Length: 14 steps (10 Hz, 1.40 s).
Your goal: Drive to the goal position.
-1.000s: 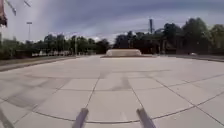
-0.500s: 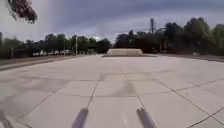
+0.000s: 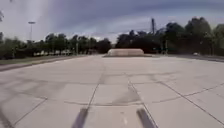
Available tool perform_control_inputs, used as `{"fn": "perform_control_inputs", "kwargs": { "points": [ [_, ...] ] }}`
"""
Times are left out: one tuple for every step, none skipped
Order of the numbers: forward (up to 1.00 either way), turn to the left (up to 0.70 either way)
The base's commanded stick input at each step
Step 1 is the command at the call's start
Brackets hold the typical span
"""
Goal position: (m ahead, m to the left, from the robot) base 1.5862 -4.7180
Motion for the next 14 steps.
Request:
{"fn": "perform_control_inputs", "kwargs": {
  "points": [
    [0.00,0.00],
    [0.00,0.00],
    [0.00,0.00],
    [0.00,0.00],
    [0.00,0.00],
    [0.00,0.00],
    [0.00,0.00],
    [0.00,0.00],
    [0.00,0.00],
    [0.21,0.00],
    [0.50,0.00],
    [0.50,0.00],
    [0.50,0.00],
    [0.50,0.00]
  ]
}}
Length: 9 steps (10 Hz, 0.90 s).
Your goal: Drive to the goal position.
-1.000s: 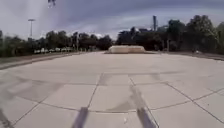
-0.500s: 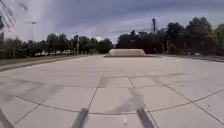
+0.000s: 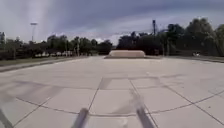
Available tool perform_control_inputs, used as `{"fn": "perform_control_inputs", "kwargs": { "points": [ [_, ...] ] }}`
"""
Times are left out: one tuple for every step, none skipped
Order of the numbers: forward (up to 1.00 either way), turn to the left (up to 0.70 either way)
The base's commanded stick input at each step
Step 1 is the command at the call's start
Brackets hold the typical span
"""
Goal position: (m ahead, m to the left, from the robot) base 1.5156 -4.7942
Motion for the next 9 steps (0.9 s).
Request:
{"fn": "perform_control_inputs", "kwargs": {
  "points": [
    [0.50,0.00],
    [0.50,0.00],
    [0.50,0.00],
    [0.50,0.00],
    [0.50,0.00],
    [0.50,0.00],
    [0.50,0.00],
    [0.50,0.00],
    [0.50,0.00]
  ]
}}
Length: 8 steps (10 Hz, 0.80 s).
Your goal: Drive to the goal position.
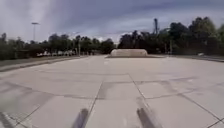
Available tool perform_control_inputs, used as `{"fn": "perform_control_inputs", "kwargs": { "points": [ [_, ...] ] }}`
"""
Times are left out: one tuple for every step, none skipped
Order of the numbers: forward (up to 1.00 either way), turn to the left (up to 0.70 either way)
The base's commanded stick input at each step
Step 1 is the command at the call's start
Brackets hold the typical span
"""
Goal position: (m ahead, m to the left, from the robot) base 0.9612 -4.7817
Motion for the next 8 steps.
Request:
{"fn": "perform_control_inputs", "kwargs": {
  "points": [
    [0.50,0.00],
    [0.50,0.00],
    [0.50,0.00],
    [0.50,0.00],
    [0.50,-0.05],
    [0.50,-0.24],
    [0.50,-0.45],
    [0.50,-0.50]
  ]
}}
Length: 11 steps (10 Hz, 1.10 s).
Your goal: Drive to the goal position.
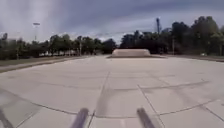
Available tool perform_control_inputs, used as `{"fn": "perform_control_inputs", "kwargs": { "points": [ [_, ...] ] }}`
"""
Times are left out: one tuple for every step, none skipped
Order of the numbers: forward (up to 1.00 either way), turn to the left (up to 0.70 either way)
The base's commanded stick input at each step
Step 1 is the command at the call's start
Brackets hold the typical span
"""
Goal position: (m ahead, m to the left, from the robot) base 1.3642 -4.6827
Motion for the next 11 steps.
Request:
{"fn": "perform_control_inputs", "kwargs": {
  "points": [
    [0.50,-0.50],
    [0.50,0.00],
    [0.50,0.00],
    [0.50,0.00],
    [0.50,0.00],
    [0.50,0.00],
    [0.50,0.00],
    [0.50,0.00],
    [0.50,0.00],
    [0.50,0.00],
    [0.50,0.00]
  ]
}}
